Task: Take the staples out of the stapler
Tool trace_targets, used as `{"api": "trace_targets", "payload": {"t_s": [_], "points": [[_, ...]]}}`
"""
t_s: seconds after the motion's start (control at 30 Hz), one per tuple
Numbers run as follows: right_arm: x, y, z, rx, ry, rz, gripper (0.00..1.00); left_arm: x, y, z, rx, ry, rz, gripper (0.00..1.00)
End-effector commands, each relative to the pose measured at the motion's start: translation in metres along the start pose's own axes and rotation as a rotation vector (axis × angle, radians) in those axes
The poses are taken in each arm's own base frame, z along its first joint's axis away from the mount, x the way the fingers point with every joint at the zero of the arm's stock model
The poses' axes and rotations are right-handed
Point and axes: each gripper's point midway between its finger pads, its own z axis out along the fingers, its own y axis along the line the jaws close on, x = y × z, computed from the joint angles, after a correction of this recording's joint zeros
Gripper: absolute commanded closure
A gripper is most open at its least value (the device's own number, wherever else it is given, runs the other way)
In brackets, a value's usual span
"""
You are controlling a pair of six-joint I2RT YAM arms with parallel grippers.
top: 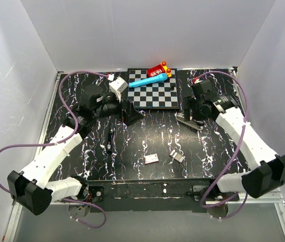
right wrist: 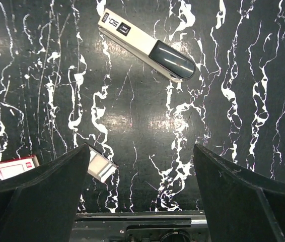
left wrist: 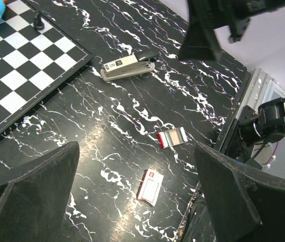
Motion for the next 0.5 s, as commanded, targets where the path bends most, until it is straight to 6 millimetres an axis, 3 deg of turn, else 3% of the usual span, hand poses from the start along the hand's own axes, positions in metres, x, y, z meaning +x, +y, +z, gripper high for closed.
{"api": "trace_targets", "payload": {"t_s": [0.0,0.13,0.33,0.47], "points": [[-0.025,0.007,0.006,-0.029,-0.042,0.008,0.09,0.000,-0.012,0.001,0.022,0.006,0.016,0.02],[-0.033,0.009,0.028,-0.031,-0.040,-0.098,0.15,0.003,-0.014,0.001,0.022,0.004,0.016,0.02],[-0.036,0.017,0.063,-0.083,-0.039,-0.265,0.11,0.003,-0.013,0.000,0.008,-0.005,0.018,0.02],[-0.033,0.015,0.089,-0.103,0.035,-0.287,0.08,0.007,-0.017,0.003,0.033,0.009,0.011,0.02]]}}
